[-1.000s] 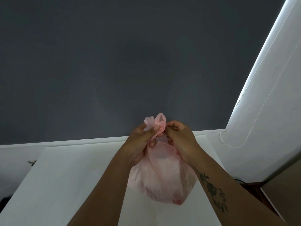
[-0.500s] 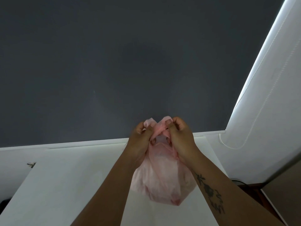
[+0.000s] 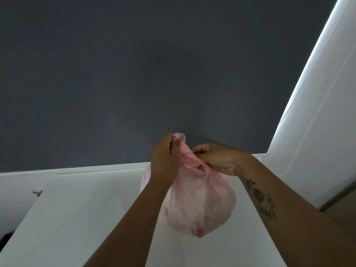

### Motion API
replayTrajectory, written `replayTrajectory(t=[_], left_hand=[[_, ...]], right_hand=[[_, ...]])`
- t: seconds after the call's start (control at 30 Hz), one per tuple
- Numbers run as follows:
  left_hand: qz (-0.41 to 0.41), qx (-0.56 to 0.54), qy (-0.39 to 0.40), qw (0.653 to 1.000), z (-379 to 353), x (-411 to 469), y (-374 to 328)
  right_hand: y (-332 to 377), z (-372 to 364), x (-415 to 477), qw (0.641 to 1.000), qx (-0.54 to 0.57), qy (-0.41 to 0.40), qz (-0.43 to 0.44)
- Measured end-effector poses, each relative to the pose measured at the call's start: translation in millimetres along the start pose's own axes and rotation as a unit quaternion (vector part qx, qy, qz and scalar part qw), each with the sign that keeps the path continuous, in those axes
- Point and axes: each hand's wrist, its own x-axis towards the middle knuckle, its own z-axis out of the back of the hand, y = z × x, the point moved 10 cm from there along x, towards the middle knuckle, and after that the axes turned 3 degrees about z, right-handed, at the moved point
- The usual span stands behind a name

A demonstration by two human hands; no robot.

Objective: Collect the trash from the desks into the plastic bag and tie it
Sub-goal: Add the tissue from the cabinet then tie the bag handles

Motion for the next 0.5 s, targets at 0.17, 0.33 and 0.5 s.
replayTrajectory(t=[0.17,0.33,0.5], left_hand=[[0.06,-0.057,0.028,0.996,-7.0,2.2,14.2],[0.165,-0.075,0.037,0.983,-9.6,4.7,32.5],[0.291,-0.104,0.083,0.948,-20.4,1.3,51.5]], right_hand=[[-5.4,-22.9,-5.5,0.987,0.122,0.099,-0.044],[-5.3,-14.1,-11.3,0.998,0.02,0.061,0.02],[11.3,-2.8,-15.7,0.979,-0.089,-0.097,0.158]])
